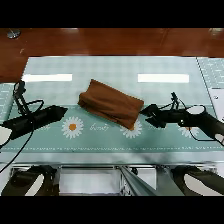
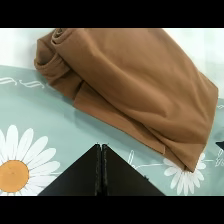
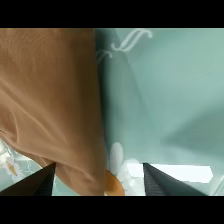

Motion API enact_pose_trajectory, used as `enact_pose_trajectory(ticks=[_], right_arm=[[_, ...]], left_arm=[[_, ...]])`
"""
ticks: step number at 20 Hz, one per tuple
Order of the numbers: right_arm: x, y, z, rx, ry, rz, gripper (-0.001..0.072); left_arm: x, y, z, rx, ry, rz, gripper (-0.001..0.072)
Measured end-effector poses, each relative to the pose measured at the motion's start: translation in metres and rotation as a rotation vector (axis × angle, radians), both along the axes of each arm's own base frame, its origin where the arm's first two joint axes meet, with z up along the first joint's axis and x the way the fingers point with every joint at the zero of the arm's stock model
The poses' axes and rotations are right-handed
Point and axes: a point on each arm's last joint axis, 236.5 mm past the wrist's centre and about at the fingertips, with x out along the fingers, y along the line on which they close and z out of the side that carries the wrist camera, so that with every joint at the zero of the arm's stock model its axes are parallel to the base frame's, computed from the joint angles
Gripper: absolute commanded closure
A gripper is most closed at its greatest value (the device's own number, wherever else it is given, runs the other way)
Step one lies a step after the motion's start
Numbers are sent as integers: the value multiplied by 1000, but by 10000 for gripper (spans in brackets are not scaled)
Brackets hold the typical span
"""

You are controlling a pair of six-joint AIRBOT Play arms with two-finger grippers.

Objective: Fold the shirts.

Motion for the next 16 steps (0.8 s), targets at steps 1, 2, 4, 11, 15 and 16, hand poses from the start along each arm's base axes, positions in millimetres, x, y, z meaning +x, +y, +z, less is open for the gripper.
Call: enact_pose_trajectory(ticks=[1, 2, 4, 11, 15, 16], right_arm=[[3, 7, -3, 5, 8, 17, 88], [8, 15, -6, 12, 16, 38, 98], [19, 36, -9, 27, 23, 83, 268], [88, 95, 48, 76, -145, 313, 678], [132, 99, 148, -15, -355, 460, 678], [141, 93, 172, -51, -400, 472, 678]], left_arm=[[0, 0, 0, 0, -2, -1, 683], [1, 0, 1, 0, -4, 0, 683], [1, 0, 1, 0, -6, 0, 682], [2, 0, 1, 0, -10, 1, 683], [2, 0, 2, 0, -12, 3, 683], [2, 0, 2, 0, -12, 3, 683]])
